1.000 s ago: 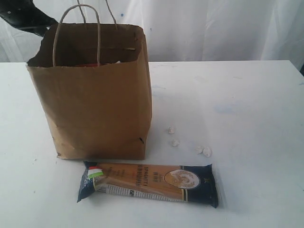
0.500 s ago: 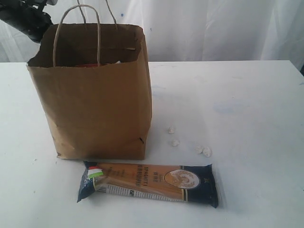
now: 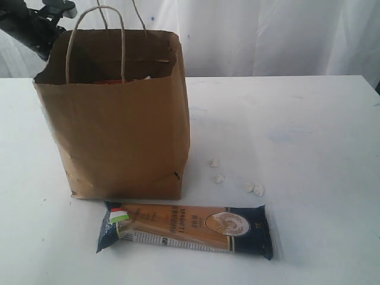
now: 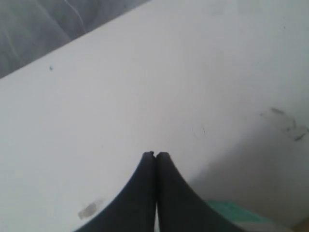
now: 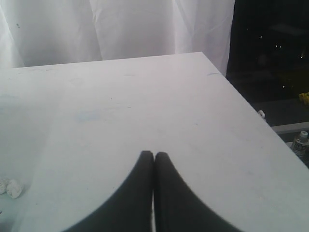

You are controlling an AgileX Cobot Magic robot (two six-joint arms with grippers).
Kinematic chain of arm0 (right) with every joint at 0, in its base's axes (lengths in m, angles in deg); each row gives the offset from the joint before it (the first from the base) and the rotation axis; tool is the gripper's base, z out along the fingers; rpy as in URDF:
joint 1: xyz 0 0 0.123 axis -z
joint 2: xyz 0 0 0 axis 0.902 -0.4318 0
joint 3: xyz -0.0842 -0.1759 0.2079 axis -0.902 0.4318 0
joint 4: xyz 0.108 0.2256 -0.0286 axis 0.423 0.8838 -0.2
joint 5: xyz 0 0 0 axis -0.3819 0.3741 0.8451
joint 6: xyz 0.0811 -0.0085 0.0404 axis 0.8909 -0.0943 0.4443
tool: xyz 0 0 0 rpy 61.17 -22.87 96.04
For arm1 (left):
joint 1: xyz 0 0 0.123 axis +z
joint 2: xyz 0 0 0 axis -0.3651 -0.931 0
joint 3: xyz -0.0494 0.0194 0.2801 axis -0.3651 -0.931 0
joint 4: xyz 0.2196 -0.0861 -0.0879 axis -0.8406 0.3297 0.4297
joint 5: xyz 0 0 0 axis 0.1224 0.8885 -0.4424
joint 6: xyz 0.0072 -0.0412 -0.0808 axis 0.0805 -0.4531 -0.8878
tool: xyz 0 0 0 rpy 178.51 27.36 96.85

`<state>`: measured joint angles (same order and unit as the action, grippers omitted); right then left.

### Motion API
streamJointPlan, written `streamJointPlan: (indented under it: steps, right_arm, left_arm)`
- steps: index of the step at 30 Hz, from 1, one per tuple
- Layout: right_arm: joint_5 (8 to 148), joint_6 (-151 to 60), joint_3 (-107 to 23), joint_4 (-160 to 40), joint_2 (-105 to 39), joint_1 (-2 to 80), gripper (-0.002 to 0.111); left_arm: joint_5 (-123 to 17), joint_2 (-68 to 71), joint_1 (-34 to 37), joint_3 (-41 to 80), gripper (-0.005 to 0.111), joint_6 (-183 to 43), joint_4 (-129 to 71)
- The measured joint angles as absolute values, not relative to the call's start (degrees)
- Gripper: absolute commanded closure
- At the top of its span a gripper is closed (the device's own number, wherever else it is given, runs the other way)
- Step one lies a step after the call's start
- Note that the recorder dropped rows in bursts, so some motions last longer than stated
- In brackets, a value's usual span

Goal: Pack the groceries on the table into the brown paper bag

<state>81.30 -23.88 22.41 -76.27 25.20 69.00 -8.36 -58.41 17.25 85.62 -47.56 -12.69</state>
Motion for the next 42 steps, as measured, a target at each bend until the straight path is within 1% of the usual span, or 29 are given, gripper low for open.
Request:
streamJointPlan:
  steps: [15,19,22,32,42]
  right_arm:
    - [81.3,-23.9,22.4,-76.3,25.2,69.0,0.108]
    - [81.3,-23.9,22.4,-76.3,25.2,69.0,0.108]
    - [81.3,-23.9,22.4,-76.3,25.2,69.0,0.108]
    - [81.3,-23.9,22.4,-76.3,25.2,69.0,0.108]
    - [81.3,-23.9,22.4,-76.3,25.2,69.0,0.108]
  left_arm:
    - [11.3,-57.3,17.2,85.9,0.107,-57.4,-26.9]
    - [11.4,-55.1,17.2,85.6,0.107,-60.2,-33.0]
    - [11.4,-52.4,17.2,84.2,0.107,-61.1,-33.6]
    - [11.4,-46.9,17.2,70.8,0.107,-61.3,-34.1]
    - [11.4,-34.4,17.2,57.3,0.107,-61.3,-34.4]
